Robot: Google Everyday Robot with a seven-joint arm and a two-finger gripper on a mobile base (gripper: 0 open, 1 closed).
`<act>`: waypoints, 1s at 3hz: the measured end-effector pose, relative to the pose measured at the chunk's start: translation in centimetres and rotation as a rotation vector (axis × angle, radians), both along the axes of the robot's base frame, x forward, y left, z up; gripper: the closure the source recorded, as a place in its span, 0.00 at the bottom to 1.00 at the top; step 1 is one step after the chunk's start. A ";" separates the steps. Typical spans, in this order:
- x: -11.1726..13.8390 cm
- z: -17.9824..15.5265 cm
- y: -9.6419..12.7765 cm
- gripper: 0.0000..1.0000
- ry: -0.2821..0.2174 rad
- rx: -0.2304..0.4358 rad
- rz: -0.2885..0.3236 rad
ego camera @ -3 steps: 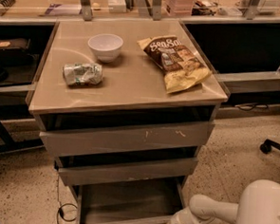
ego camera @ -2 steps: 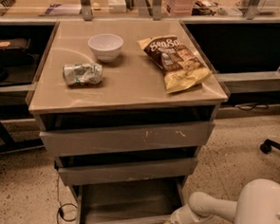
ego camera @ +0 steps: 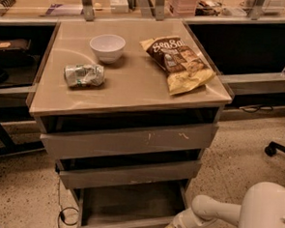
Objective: Close bottom drawer
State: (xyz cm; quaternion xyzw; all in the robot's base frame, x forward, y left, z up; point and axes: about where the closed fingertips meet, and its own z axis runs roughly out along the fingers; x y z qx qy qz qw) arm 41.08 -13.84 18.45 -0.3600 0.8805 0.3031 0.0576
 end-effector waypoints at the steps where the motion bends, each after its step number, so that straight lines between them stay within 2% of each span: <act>1: 0.0 0.0 0.0 0.36 0.000 0.000 0.000; 2: 0.0 0.0 0.0 0.12 0.000 0.000 0.000; 3: 0.0 0.0 0.0 0.00 0.000 0.000 0.000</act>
Offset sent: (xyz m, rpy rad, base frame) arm 0.0000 0.0000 0.0000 0.0000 0.0000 0.0000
